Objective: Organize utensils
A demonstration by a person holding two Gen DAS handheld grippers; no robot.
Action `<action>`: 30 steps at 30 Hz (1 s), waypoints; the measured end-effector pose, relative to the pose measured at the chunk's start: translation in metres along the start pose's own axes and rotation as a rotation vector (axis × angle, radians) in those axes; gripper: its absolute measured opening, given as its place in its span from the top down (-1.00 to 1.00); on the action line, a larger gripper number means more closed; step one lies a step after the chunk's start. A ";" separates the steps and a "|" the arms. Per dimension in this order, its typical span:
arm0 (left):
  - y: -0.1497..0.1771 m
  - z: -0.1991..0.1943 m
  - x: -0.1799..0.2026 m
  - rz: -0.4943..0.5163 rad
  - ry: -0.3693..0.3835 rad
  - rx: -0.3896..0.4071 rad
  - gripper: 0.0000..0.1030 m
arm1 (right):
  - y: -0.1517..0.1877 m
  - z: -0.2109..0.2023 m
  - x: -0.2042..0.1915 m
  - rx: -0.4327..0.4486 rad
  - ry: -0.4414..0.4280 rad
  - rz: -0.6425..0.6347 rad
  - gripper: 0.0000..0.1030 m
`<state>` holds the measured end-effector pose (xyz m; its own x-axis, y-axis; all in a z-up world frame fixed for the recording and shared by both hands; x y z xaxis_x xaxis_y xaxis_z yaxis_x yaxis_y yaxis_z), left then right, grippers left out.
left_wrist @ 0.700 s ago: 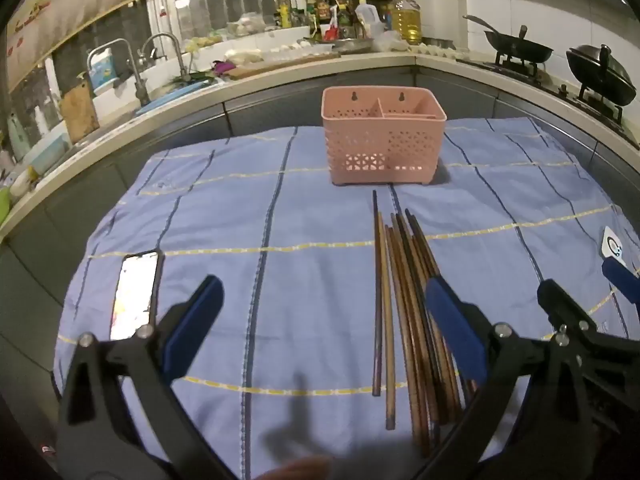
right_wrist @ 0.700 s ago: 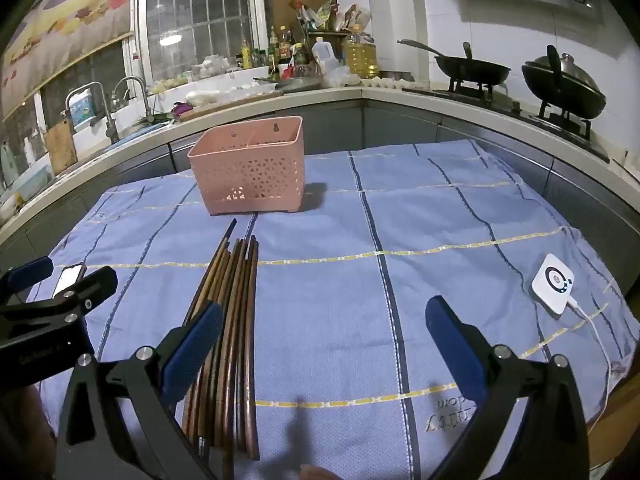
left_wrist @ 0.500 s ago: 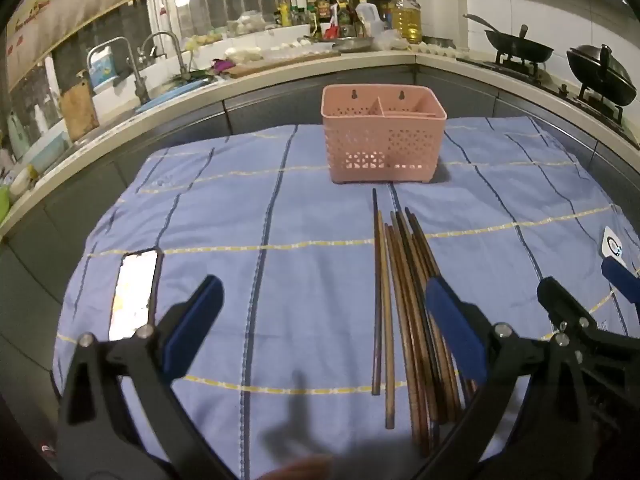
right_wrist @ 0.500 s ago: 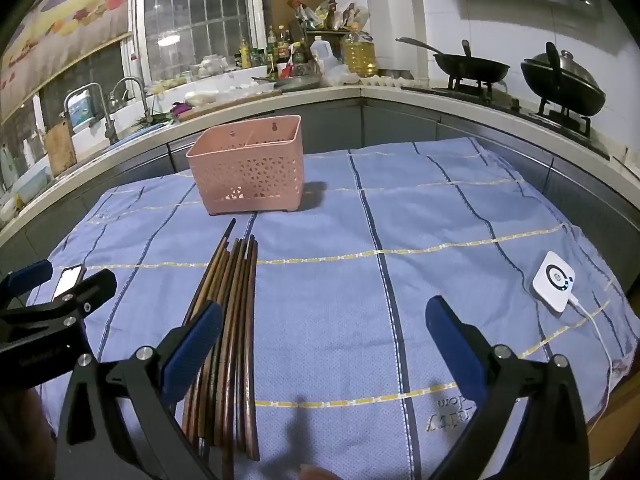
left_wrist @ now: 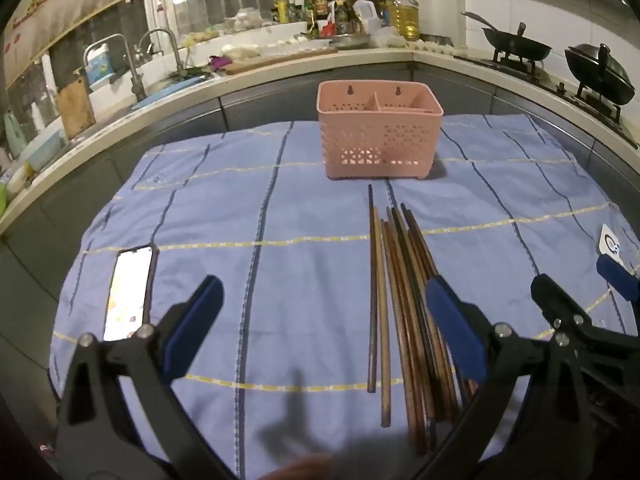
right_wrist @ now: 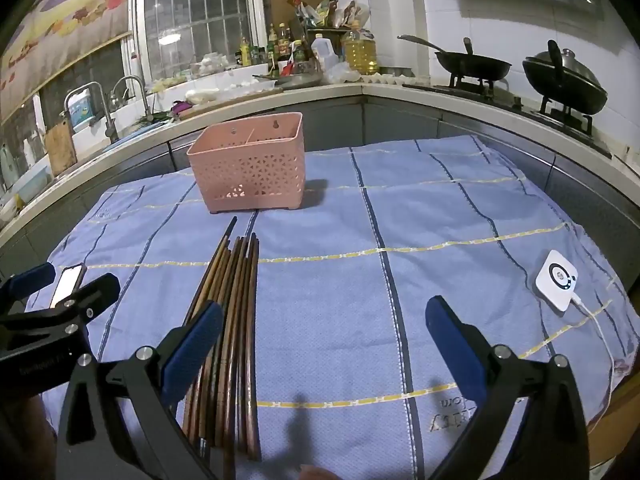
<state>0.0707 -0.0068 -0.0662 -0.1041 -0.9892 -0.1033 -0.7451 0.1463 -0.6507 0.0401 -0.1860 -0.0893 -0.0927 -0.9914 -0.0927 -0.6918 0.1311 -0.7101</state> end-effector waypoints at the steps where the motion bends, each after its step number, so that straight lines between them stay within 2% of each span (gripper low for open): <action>1: 0.000 0.000 0.001 0.000 0.000 0.000 -0.88 | -0.001 0.004 -0.001 0.000 0.000 0.000 -0.94; 30: 0.004 0.011 -0.001 -0.006 0.013 -0.016 -0.88 | 0.007 0.015 0.001 -0.023 -0.009 0.015 -0.94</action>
<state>0.0748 -0.0056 -0.0770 -0.1081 -0.9901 -0.0893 -0.7563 0.1402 -0.6390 0.0459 -0.1859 -0.1046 -0.0968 -0.9893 -0.1089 -0.7065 0.1454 -0.6927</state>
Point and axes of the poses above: each gripper's, at about its wrist camera, not at the fingertips, and z roughly the way its jaws point, x to its right, y to its underside, the point moved 10 cm from there along z, roughly the way its jaws point, and after that the axes turned 8 degrees about -x, right-handed, at the moved point
